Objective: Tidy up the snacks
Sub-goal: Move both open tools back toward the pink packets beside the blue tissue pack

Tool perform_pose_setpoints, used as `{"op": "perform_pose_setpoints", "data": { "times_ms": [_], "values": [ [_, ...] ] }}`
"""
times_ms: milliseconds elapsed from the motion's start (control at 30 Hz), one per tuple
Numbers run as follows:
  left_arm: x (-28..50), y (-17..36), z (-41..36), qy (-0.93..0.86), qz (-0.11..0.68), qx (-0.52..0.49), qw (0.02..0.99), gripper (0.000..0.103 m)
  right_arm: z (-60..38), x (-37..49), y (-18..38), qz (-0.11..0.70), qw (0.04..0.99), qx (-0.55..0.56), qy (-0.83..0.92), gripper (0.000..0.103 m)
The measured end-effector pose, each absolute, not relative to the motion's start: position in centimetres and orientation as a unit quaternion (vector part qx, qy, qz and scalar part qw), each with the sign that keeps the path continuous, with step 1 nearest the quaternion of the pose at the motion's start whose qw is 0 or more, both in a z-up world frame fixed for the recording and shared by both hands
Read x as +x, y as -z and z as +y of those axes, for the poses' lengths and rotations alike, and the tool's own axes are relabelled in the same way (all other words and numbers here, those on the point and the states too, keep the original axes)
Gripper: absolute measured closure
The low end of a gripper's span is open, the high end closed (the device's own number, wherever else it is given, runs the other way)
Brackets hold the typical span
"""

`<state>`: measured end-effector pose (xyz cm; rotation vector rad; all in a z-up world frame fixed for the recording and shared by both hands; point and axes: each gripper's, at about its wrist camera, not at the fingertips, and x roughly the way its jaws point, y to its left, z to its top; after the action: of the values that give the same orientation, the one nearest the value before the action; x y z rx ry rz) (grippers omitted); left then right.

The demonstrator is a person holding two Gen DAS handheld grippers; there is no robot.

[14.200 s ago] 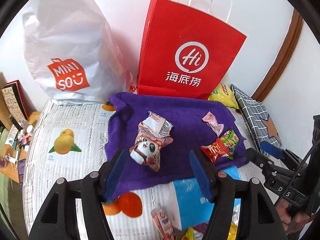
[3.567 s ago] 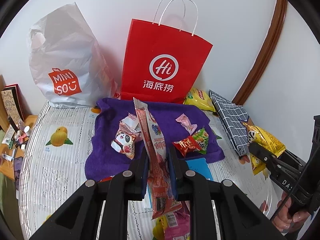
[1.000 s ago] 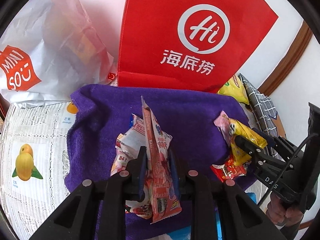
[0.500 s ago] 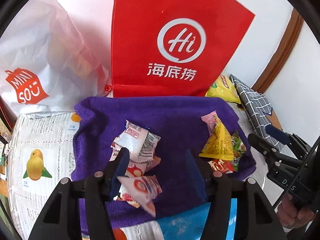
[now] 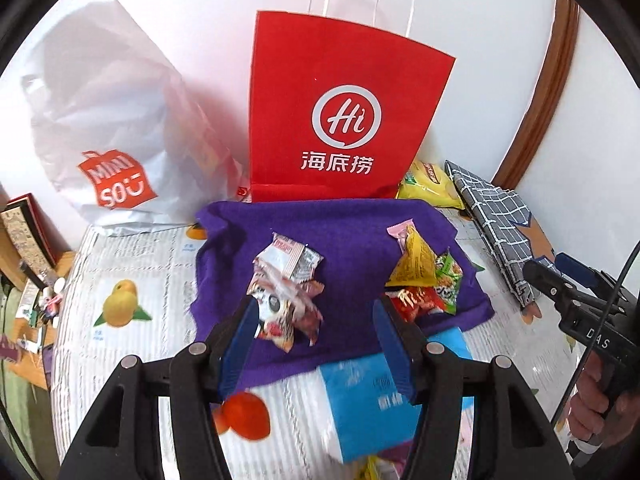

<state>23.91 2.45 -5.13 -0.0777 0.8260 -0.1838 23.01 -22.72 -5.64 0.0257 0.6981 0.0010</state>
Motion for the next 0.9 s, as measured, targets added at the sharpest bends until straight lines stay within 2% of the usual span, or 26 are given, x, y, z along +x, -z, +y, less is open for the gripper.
{"op": "perform_pose_setpoints", "data": {
  "times_ms": [333, 733, 800, 900],
  "values": [
    [19.0, 4.8, 3.6, 0.087, 0.397, -0.049, 0.912, 0.045, -23.8, 18.4, 5.7, 0.335, 0.941, 0.035, 0.031, 0.021],
    [15.0, 6.3, 5.3, 0.067, 0.412, -0.061, 0.907, 0.045, -22.4, 15.7, 8.6, 0.387, 0.921, 0.050, -0.006, 0.022],
    [14.6, 6.7, 5.8, 0.060, 0.415, -0.064, 0.905, 0.045, -21.8, 15.4, 9.2, 0.393, 0.918, 0.050, -0.015, 0.023],
    [14.2, 7.3, 6.6, 0.054, 0.422, -0.075, 0.902, 0.045, -20.8, 15.2, 10.3, 0.409, 0.911, 0.046, -0.033, 0.030]
  ]
}}
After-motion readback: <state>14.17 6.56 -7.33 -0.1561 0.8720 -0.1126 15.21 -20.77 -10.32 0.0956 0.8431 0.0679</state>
